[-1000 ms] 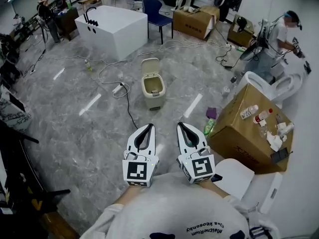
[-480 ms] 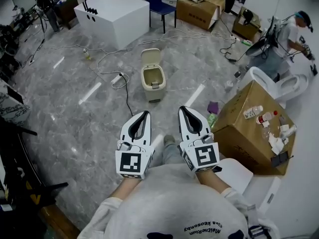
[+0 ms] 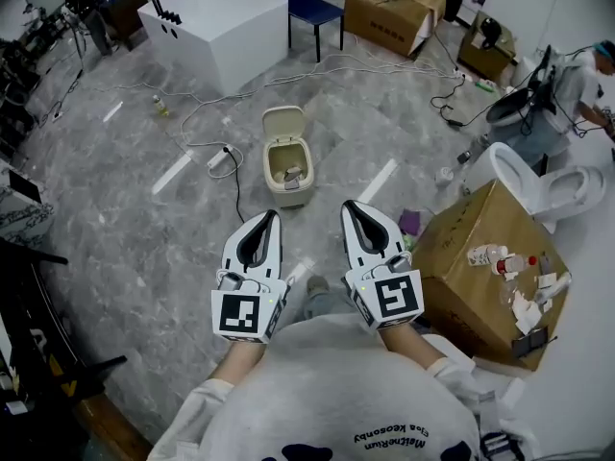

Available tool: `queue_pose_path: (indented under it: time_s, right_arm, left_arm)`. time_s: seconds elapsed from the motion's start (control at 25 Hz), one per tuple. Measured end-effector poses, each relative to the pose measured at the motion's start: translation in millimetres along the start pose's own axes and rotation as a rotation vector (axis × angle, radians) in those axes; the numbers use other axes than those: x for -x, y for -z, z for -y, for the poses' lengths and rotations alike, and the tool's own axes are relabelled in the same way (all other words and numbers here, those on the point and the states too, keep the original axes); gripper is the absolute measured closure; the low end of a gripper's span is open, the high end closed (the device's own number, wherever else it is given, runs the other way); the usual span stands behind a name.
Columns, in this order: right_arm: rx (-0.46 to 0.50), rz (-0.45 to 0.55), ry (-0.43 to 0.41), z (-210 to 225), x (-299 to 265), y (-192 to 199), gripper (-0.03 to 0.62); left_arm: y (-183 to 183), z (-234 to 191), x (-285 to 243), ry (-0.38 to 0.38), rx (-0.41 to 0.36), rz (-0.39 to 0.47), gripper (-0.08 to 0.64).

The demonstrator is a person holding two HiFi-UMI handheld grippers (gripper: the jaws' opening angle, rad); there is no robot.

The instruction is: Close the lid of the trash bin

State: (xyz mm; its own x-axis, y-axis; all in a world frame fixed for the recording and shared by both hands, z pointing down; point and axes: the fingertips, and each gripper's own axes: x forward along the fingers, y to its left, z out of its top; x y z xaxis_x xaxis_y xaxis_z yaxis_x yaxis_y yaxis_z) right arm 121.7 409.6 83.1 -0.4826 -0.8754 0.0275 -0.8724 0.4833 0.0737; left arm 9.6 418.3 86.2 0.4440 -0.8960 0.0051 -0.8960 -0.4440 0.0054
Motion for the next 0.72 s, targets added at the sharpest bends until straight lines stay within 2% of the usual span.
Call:
queue_pose_path:
  time_s: [0.28,0.72]
  right_arm:
    - [-0.030,-0.018,-0.058,57,-54,10,0.560]
    - [-0.043,-0.041,-0.118,84,-130,22,0.560]
  left_arm:
    - [5,-11,-66,-0.049,0.008,-0.019,0.540]
    - [19,-54,-131,-0.081,0.030,-0.066,0.540]
